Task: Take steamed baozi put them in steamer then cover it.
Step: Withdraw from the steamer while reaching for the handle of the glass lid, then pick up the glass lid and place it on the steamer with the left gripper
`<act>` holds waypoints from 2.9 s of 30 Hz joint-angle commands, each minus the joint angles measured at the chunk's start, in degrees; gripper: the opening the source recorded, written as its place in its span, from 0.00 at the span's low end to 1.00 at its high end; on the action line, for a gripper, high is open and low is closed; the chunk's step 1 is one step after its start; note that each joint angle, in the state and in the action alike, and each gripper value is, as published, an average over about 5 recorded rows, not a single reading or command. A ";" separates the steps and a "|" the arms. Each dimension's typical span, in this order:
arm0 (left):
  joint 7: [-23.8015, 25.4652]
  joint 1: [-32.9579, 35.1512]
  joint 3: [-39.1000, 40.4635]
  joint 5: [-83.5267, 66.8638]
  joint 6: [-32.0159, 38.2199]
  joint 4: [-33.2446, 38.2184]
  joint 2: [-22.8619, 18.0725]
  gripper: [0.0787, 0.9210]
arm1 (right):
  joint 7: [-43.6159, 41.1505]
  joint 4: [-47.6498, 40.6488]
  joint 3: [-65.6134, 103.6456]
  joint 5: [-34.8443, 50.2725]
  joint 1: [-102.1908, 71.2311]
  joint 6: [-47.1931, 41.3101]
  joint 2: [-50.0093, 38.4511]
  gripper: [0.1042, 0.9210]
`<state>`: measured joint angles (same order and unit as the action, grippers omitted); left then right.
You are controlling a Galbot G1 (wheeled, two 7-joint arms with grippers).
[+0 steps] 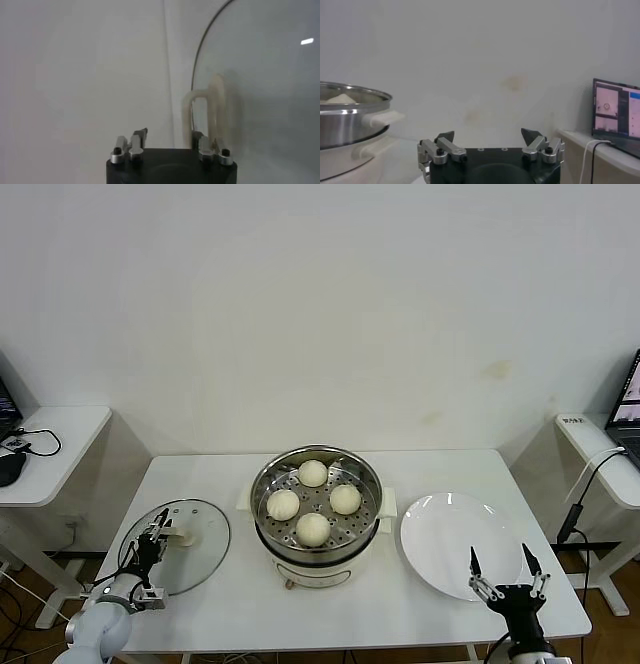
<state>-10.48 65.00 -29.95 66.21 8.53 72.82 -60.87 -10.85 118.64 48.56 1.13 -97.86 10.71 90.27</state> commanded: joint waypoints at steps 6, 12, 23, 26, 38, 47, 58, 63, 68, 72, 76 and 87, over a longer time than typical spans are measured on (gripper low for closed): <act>1.86 6.32 -2.83 -5.46 -4.08 11.95 0.95 0.14 | -0.17 -0.24 -1.38 -0.32 -0.03 0.02 -1.03 0.88; 5.28 14.29 -5.50 -8.37 -11.90 26.26 0.74 0.07 | -0.37 -0.31 -2.94 -0.29 0.19 -0.18 -2.62 0.88; 12.58 22.53 -11.18 -5.88 -22.37 45.61 -1.47 0.07 | -0.48 -1.36 -4.96 0.49 1.51 -0.27 -6.06 0.88; 14.50 22.81 -11.58 -5.66 -24.08 49.86 -1.46 0.07 | -0.46 -1.78 -4.80 0.91 2.20 -0.46 -6.71 0.88; 19.05 16.03 -0.55 -11.96 -30.76 55.51 4.77 0.07 | 0.32 -3.70 -6.83 -4.31 4.07 -0.45 -5.97 0.88; 23.66 5.69 9.67 -5.10 -33.48 52.56 1.54 0.07 | 0.91 -5.74 -8.78 -8.50 4.90 -0.85 -4.44 0.88; 28.77 -4.44 21.66 13.63 -33.52 42.89 -12.40 0.07 | 1.22 -8.16 -11.69 -11.05 6.01 -0.72 -3.44 0.88; 30.51 -7.13 24.23 19.55 -33.40 39.91 -18.08 0.07 | 1.18 -8.45 -12.12 -11.29 6.16 -0.62 -3.46 0.88; 31.76 -8.61 25.77 21.85 -33.86 37.80 -21.34 0.07 | 1.17 -9.04 -12.50 -11.69 6.26 -0.42 -3.43 0.88; 32.24 -9.43 26.31 22.91 -34.16 36.10 -23.56 0.07 | 1.14 -9.41 -12.61 -12.00 6.26 -0.34 -3.40 0.88; 32.47 -9.35 26.82 24.23 -34.27 34.68 -25.38 0.07 | 1.11 -9.39 -12.78 -12.16 6.23 -0.34 -3.33 0.88; 32.48 -7.41 27.31 26.88 -34.03 32.76 -27.97 0.07 | 1.07 -9.62 -13.10 -12.42 6.06 -0.10 -3.24 0.88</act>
<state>21.44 57.92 -4.05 89.42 -25.47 107.92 -84.98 -9.77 109.27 35.74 -10.98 -91.78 10.52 86.92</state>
